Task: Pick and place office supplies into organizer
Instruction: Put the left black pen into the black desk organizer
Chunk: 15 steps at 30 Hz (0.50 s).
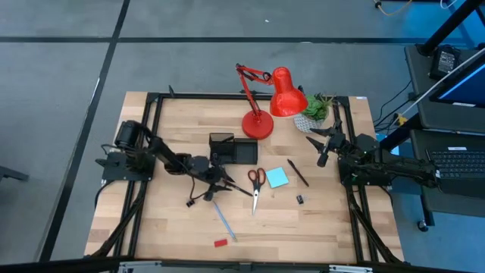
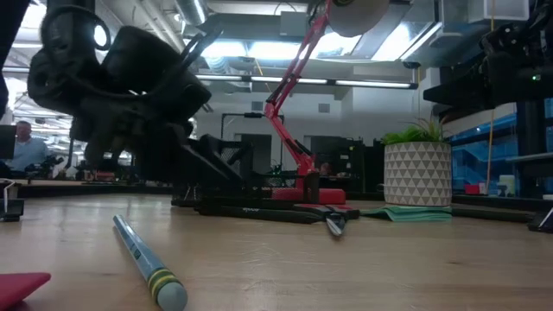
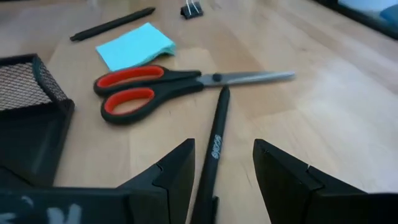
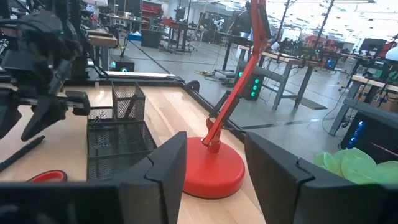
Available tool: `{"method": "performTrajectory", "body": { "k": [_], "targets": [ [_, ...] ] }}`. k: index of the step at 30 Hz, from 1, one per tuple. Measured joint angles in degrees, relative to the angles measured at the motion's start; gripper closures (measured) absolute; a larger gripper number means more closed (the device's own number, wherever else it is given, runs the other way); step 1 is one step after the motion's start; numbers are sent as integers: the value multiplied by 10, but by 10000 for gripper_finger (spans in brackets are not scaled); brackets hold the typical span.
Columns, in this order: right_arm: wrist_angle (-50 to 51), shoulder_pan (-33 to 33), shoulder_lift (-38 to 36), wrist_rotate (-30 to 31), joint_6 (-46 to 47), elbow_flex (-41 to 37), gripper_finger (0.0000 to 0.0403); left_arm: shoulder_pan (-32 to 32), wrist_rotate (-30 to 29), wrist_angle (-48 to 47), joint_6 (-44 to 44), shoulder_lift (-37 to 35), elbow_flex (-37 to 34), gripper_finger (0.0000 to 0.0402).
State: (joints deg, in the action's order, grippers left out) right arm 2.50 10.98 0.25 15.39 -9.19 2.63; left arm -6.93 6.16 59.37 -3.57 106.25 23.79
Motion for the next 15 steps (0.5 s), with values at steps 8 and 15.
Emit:
{"method": "performTrajectory", "body": {
  "k": [8,15],
  "targets": [
    [0,0,0,0,1,0,237,-8,-22,-14,23,1,0,245],
    [0,0,0,0,1,0,237,-10,-54,-56,41,1,-1,245]
  ]
}}
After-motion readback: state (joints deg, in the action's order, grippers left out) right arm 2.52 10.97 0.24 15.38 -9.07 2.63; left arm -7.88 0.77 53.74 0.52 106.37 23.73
